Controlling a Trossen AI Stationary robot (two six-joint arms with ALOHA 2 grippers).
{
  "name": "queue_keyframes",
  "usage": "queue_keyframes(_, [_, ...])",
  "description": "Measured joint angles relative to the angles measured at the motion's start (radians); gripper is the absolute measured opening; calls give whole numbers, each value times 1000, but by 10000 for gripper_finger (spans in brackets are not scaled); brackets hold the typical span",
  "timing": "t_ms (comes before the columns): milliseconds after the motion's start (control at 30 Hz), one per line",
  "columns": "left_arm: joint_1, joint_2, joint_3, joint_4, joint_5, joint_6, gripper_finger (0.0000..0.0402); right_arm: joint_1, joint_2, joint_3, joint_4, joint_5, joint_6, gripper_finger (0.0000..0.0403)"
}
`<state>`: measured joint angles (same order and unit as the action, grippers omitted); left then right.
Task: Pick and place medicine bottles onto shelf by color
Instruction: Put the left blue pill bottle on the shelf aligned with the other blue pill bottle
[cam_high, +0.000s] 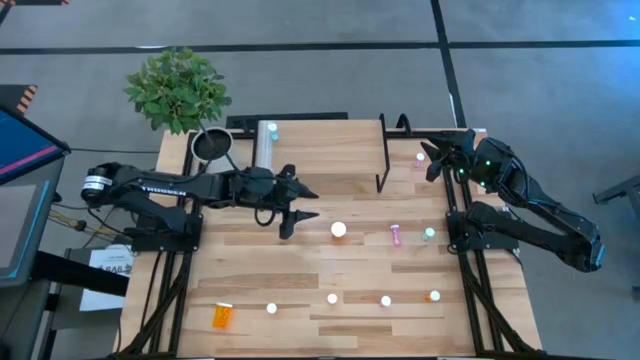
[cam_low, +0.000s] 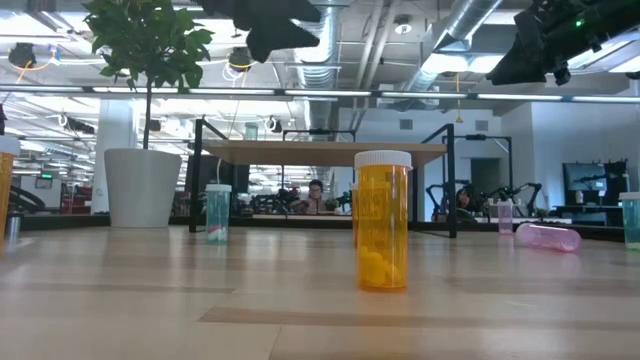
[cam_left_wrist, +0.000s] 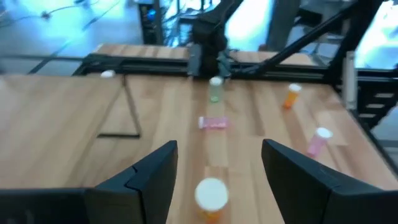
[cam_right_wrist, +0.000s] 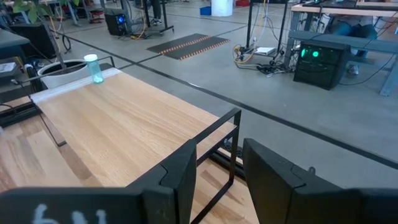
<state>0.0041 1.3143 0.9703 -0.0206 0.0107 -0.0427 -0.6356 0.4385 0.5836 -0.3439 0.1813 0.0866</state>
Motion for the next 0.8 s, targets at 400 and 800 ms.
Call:
queue_keyframes(400, [-189,-67,-4,38,-64,-12,108,0,0,0,0,0,-1,155])
queue_keyframes(800, [-576,-65,-10,134,-570,6,77,0,0,0,0,0,0,155])
